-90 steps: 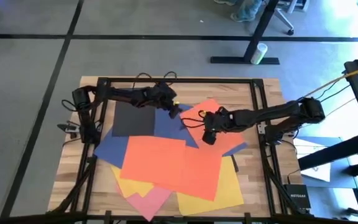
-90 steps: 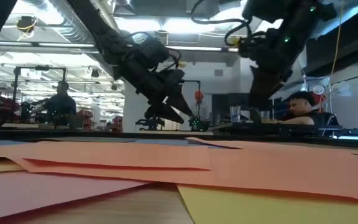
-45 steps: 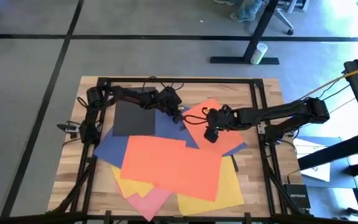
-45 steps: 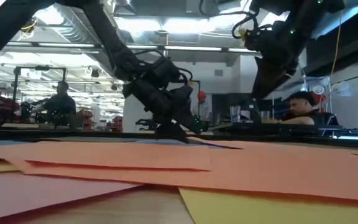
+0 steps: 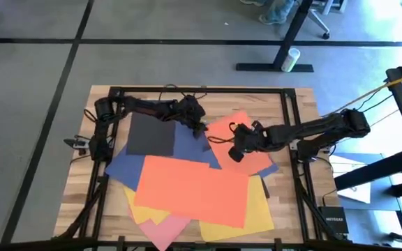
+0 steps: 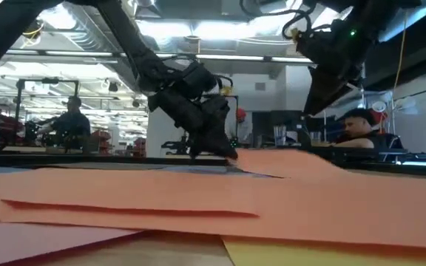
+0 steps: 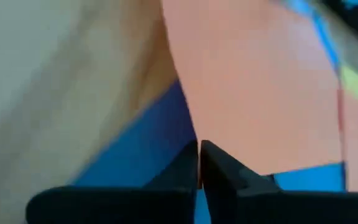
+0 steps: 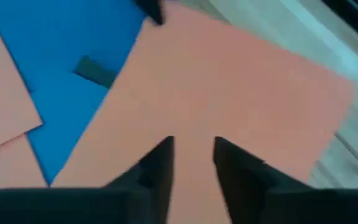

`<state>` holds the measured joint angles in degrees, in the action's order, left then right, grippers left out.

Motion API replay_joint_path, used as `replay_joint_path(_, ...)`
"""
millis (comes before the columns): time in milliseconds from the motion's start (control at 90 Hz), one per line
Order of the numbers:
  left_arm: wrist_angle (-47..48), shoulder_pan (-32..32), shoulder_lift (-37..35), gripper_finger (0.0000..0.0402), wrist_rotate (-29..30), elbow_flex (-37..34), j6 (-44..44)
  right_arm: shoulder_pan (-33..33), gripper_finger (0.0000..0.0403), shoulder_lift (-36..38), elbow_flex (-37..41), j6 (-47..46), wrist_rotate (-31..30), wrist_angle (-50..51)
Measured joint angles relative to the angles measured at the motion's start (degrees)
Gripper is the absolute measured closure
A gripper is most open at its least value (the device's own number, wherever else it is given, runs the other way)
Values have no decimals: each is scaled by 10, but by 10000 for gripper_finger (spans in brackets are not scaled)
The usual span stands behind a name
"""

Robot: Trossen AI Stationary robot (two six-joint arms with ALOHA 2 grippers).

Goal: Organize paper
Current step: Move the papers to the bottom of the table

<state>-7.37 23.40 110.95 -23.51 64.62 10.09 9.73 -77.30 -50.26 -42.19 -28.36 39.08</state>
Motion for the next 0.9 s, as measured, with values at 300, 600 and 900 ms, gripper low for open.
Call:
replay_joint_path(300,302,-100,-253,402,76,41,-73,130,397,0,24,-235,-82,109)
replay_joint_path(600,568,-306,-466,401,296,42,99,256,402,-7,68,-447,-80,97)
replay_joint_path(900,666,-526,-514,401,435,3,386,305,402,-40,68,-472,-82,-23)
